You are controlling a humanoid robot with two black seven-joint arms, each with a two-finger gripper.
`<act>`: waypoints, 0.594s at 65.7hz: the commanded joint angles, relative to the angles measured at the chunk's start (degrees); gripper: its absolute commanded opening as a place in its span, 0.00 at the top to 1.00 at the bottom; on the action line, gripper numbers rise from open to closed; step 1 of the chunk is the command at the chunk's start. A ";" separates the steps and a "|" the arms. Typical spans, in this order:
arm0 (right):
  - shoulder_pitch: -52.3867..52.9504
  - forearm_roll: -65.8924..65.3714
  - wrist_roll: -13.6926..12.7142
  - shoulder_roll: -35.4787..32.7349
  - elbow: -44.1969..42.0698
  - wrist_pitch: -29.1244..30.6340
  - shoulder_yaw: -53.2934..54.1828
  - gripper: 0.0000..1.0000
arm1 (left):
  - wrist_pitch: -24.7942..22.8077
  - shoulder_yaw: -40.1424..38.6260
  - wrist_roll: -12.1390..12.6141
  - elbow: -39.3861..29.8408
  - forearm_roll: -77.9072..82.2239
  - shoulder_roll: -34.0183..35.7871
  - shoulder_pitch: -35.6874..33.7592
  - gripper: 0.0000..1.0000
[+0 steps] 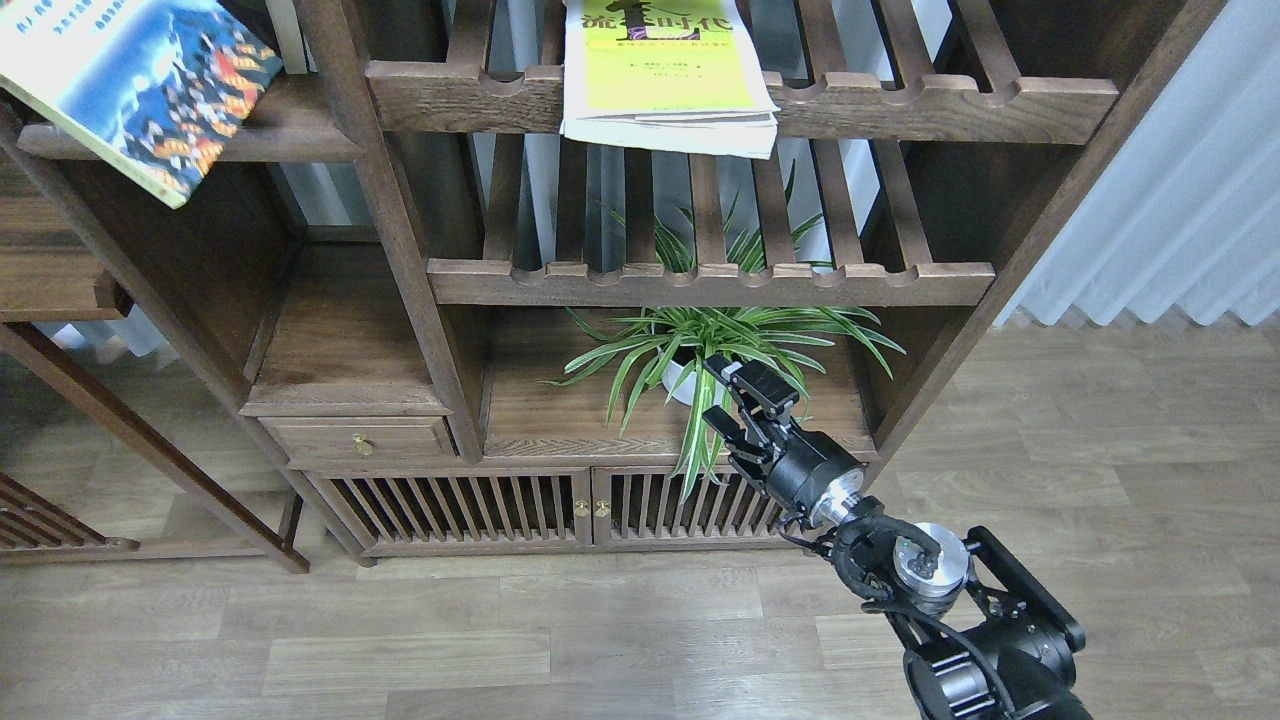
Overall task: Organize books on shelf
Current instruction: 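Carry the blue book with the left gripper up to the top shelf corner, then release the blue book onto the dark red book and hold still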
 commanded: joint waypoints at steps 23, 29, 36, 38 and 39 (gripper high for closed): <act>0.50 0.08 0.00 0.00 -0.09 0.01 0.36 0.18 | 0.01 3.65 0.01 13.77 0.33 -2.92 -10.77 0.97; 0.50 0.08 0.00 0.00 0.00 0.19 0.54 0.18 | 0.01 4.08 0.01 15.61 0.59 -5.38 -11.91 0.97; 0.50 0.08 0.00 0.00 0.00 0.27 0.63 0.18 | 0.01 4.87 0.01 16.84 0.86 -7.50 -13.50 0.97; 0.41 0.08 0.00 0.00 0.00 0.36 0.63 0.18 | 0.01 5.14 0.01 17.37 1.03 -8.38 -14.03 0.97; 0.41 0.08 0.00 0.00 0.08 0.36 0.71 0.18 | 0.01 5.23 0.01 17.55 1.12 -8.73 -14.29 0.97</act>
